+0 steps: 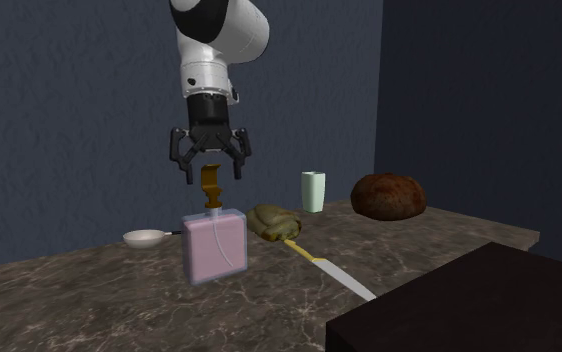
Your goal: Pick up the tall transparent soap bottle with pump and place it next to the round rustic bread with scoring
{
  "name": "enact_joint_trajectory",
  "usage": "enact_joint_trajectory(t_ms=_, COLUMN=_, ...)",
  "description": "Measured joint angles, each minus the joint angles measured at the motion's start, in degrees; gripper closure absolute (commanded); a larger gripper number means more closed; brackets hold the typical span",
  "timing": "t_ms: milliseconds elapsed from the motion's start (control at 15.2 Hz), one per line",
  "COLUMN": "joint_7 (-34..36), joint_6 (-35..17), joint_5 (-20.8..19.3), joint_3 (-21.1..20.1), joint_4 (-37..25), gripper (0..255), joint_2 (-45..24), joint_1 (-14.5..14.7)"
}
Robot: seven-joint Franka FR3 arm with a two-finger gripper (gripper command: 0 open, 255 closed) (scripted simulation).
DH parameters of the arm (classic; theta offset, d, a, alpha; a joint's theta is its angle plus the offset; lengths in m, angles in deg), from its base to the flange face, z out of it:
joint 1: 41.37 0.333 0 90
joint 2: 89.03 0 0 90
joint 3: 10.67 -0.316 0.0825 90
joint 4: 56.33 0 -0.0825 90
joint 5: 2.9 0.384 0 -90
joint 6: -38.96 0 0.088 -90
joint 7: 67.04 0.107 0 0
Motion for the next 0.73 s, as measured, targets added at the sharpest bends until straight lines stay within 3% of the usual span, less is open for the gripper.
enact_joint_trajectory(t_ms=396, joint_7=0.0, joint_6=-0.5, joint_5=-0.1, joint_3=0.0, joint_4=0.3, gripper=0, joint_2=-0.1, joint_1=0.0)
enact_joint_trajectory(t_ms=462, joint_7=0.0, joint_6=-0.5, joint_5=-0.1, joint_3=0.0, joint_4=0.3, gripper=255, joint_2=-0.1, joint_1=0.0)
enact_joint_trajectory(t_ms=726, joint_7=0.0, joint_6=-0.5, joint_5=-0.1, joint_3=0.0, joint_4=0.3, gripper=255, joint_2=-0.1, joint_1=0.0)
